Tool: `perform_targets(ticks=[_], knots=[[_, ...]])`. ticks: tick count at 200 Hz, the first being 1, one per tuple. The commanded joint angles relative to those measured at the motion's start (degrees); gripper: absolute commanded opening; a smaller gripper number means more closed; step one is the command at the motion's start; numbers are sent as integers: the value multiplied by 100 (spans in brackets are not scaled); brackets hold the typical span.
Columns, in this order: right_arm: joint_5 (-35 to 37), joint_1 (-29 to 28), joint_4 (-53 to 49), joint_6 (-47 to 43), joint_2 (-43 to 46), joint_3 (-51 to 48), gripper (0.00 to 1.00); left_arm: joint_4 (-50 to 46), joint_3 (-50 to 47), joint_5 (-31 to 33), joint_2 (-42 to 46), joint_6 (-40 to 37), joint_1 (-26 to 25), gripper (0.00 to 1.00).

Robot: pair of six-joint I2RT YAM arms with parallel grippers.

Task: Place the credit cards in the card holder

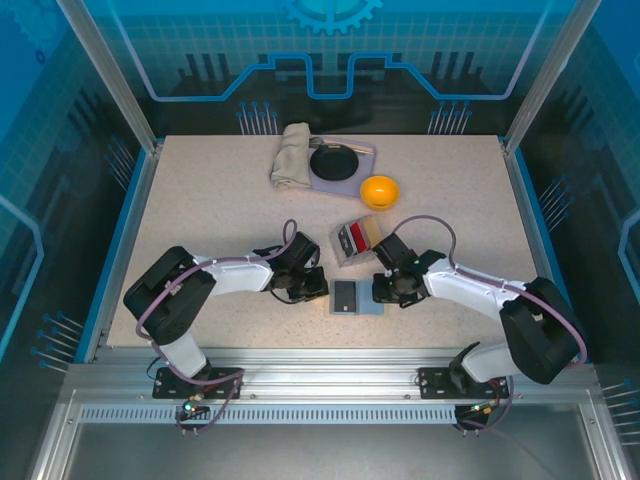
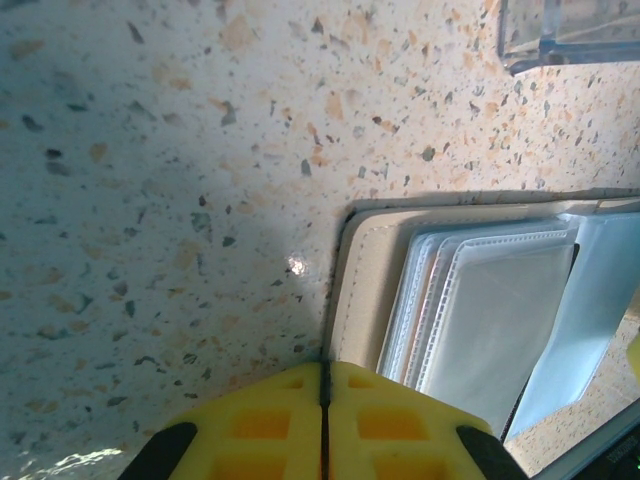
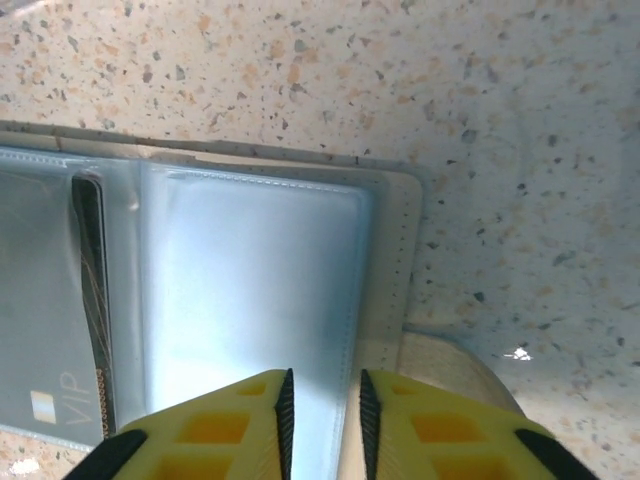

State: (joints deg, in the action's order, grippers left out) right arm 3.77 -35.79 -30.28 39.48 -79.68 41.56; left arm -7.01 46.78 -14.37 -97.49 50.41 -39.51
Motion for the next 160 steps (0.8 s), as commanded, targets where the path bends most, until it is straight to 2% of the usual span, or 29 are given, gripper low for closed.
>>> perform_targets(ticks=[1, 20, 33, 56, 73, 95, 139, 160], knots=[[212, -38, -372, -87, 203, 246, 29, -174, 6, 149, -37, -119, -41, 9], [286, -50, -447, -73, 332, 272, 31, -158, 15, 122, 11, -137, -47, 8], [547, -51, -577, 17, 462, 274, 37, -155, 36, 101, 36, -150, -47, 7], [1004, -26, -841, 99, 766, 282, 41, -139, 66, 49, 107, -169, -44, 7], [1126, 4, -970, 114, 946, 284, 51, -72, 18, 78, 222, -168, -48, 13], [876, 116, -909, 94, 951, 172, 59, -63, 6, 51, 283, -199, -45, 17], [24, 223, -300, 107, 603, -77, 61, 27, -6, -82, 209, -172, -41, 26], [-201, 222, -69, 121, 354, -126, 59, 109, -16, -190, 152, -137, -40, 28]])
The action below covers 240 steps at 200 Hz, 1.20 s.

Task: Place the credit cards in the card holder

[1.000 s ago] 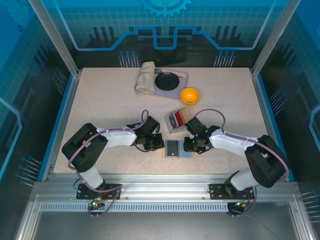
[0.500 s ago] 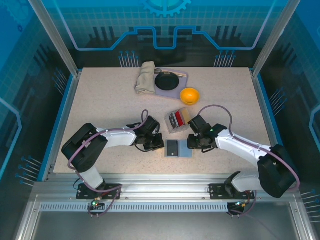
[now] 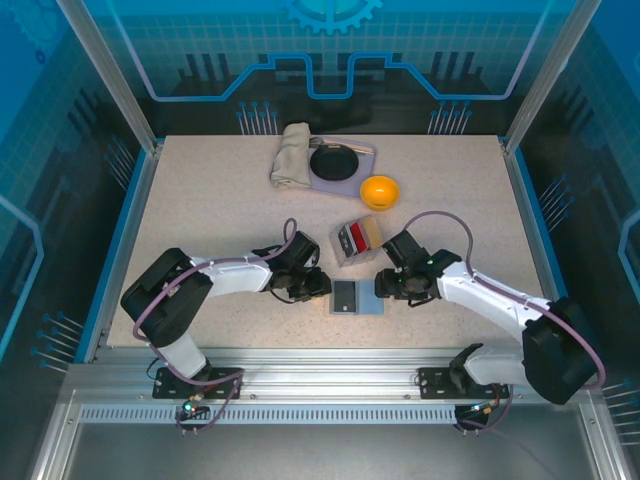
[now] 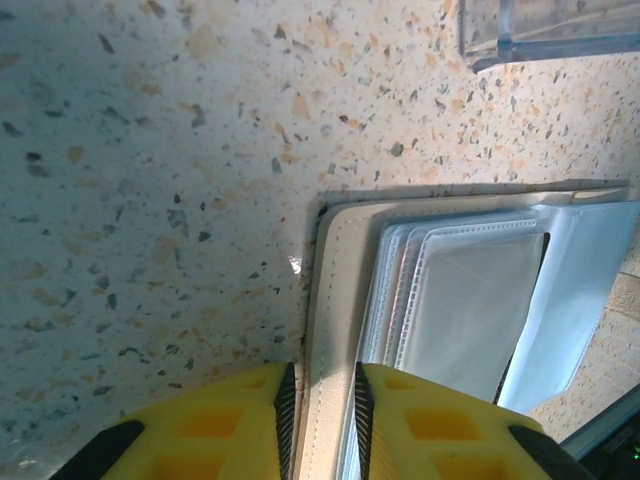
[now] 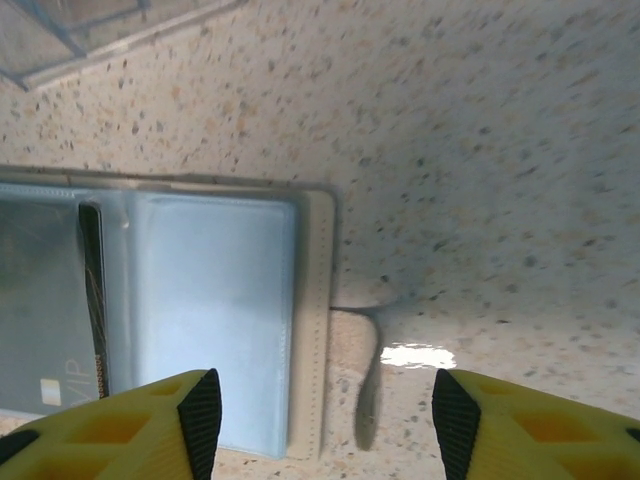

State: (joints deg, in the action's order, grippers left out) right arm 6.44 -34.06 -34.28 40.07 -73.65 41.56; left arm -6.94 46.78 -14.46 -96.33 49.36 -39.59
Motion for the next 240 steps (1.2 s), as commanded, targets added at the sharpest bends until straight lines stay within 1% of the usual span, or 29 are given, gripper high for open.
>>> perform_targets(ticks=[1, 29, 53, 90, 110, 119, 138, 161, 176, 207, 229, 240], knots=[[-472, 45, 337, 62, -261, -128, 58, 104, -18, -185, 32, -32, -31, 28], [-541, 48, 440, 71, -583, -138, 54, 208, 19, -398, -76, -32, -31, 29], [-647, 47, 623, 84, -680, -201, 53, 282, 37, -506, -137, -27, -34, 29], [-662, 40, 660, 96, -904, -210, 45, 390, 77, -654, -245, 33, -37, 23], [-644, 44, 660, 114, -972, -211, 42, 360, 98, -648, -221, 25, -32, 21], [-637, 47, 644, 115, -977, -215, 42, 358, 99, -639, -193, 21, -31, 18], [-524, 32, 528, 123, -927, -171, 44, 320, 109, -620, -150, 14, -34, 14], [-253, -18, 241, 75, -811, -32, 51, 247, 138, -585, -122, -5, -37, 9], [-99, -64, 29, 37, -766, 74, 53, 215, 139, -540, -92, -20, -36, 6], [146, -224, -291, 37, -930, 242, 59, 181, 134, -480, -26, -14, -29, 0], [396, -322, -480, 123, -1127, 338, 61, 184, 137, -470, 17, -14, -23, 0], [410, -329, -455, 118, -1201, 331, 60, 176, 139, -477, 40, -15, -28, 0]])
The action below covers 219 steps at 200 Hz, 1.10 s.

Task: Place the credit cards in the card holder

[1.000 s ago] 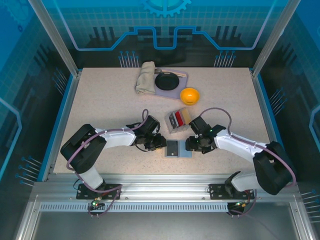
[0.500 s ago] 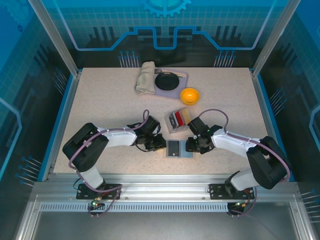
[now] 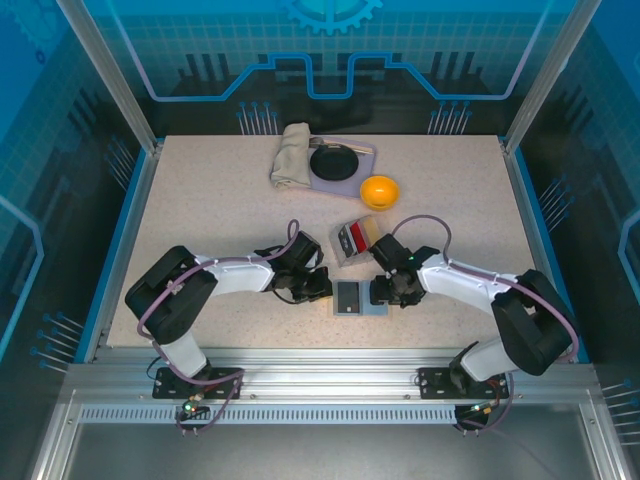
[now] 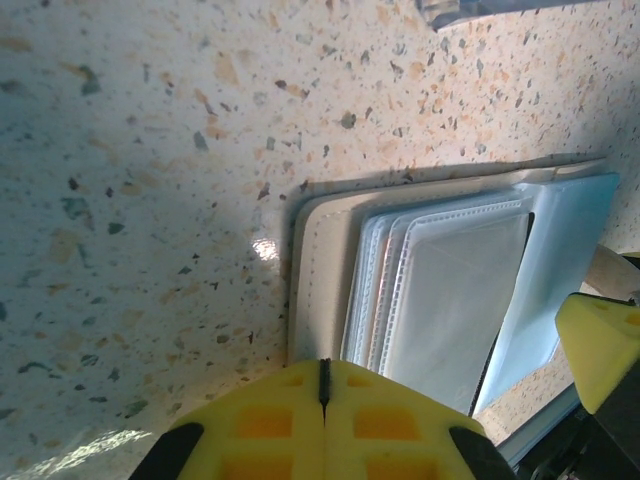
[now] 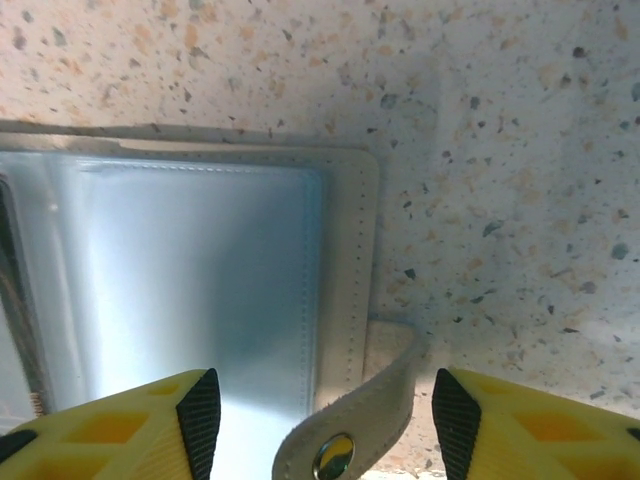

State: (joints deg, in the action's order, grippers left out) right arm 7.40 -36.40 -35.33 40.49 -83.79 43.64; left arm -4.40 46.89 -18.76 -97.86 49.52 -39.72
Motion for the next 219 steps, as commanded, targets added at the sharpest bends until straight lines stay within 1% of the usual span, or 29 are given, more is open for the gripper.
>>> perform_targets(ticks=[1, 12, 46, 68, 78, 85, 105, 118, 131, 151, 167, 212, 219], knots=[[305, -95, -342, 79, -189, 121, 60, -78, 128, -47, 191, -30, -12, 0], [281, -95, -261, 90, -224, 97, 57, -79, 129, -49, 227, -30, -14, 0], [198, -82, -46, 64, -293, 42, 38, -53, 159, -122, 331, -8, -17, 0], [129, -77, 43, 29, -331, 38, 31, -68, 196, -146, 423, 23, -10, 0], [148, -77, 20, 29, -320, 39, 30, -275, 233, 18, 490, 32, -10, 0], [181, -70, 6, 28, -310, 39, 30, -450, 232, 176, 566, 48, -10, 8], [168, -43, 21, 20, -235, 18, 28, -866, 265, 505, 648, 32, -5, 18], [106, -34, 68, 2, -204, -7, 26, -873, 285, 456, 566, 48, 2, 22], [61, -26, 134, 1, -199, -30, 24, -803, 329, 343, 428, 111, 5, 27], [-2, -28, 181, 11, -215, -47, 22, -657, 373, 194, 207, 185, 2, 30], [-35, -26, 210, 7, -208, -65, 22, -572, 420, 122, 45, 234, -3, 35], [-85, -23, 281, 11, -198, -106, 22, -384, 514, -85, -292, 291, -8, 36], [-110, -29, 309, 11, -212, -123, 22, -312, 514, -141, -310, 296, -2, 35]])
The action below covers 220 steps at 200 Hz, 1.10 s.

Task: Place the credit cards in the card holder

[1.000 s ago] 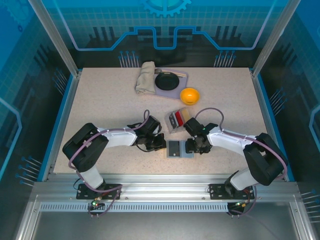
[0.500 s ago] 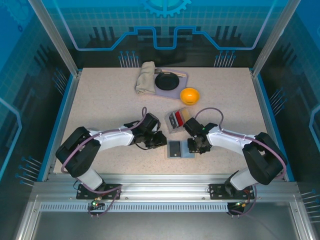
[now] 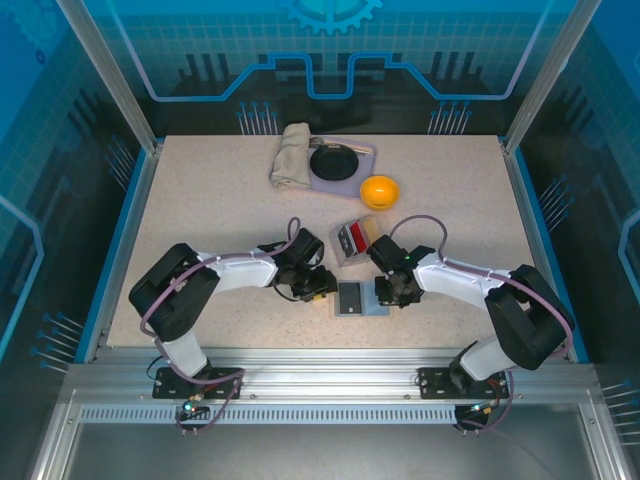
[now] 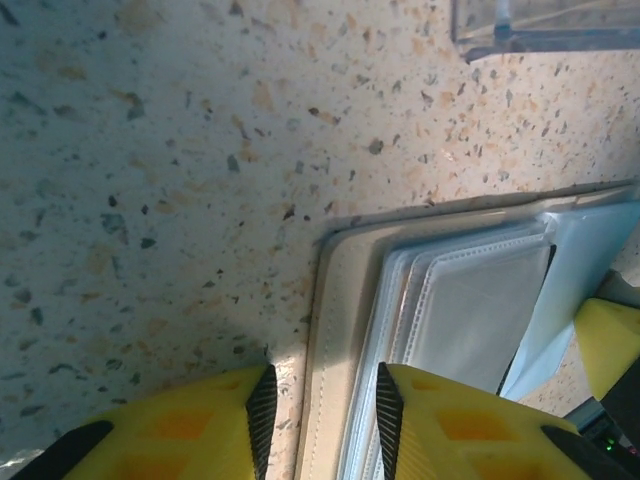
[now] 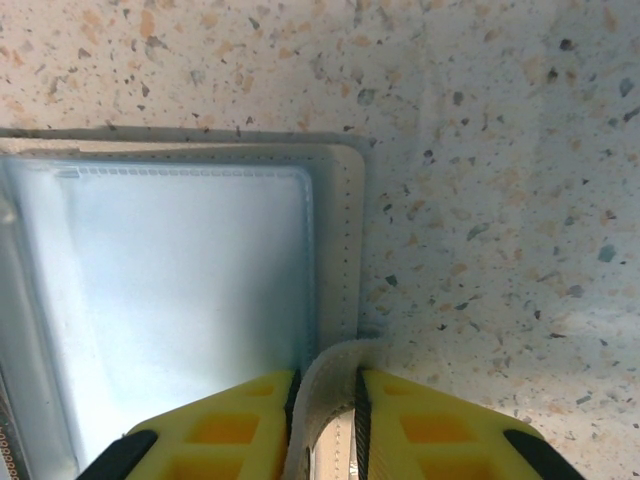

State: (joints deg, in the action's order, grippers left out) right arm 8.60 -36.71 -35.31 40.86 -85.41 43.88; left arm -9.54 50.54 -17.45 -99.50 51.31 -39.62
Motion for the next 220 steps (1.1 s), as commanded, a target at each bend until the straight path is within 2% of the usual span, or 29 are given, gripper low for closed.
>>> perform_targets(ticks=[1, 63, 109, 142, 162, 178, 192, 220], knots=[[-233, 4, 315, -26, -48, -149, 22, 213, 149, -283, -147, 117, -17, 35], [-508, 8, 637, 45, -82, -305, 20, 716, 141, -704, -34, 160, -41, 25], [-538, 34, 646, 45, -3, -318, 20, 887, 72, -691, 509, 196, -39, 25], [-642, 74, 769, 80, 40, -385, 20, 1001, 190, -883, 563, 220, -42, 27], [-606, 94, 746, 105, 57, -398, 20, 791, 115, -566, 741, 223, -42, 34], [-545, 94, 697, 106, 68, -389, 20, -263, 225, 230, 816, 159, -37, 37], [-514, 94, 675, 89, 68, -377, 20, -975, 353, 676, 713, 124, -23, 39], [-500, 94, 636, 45, 42, -336, 20, -1029, 211, 527, 546, 261, -29, 40]])
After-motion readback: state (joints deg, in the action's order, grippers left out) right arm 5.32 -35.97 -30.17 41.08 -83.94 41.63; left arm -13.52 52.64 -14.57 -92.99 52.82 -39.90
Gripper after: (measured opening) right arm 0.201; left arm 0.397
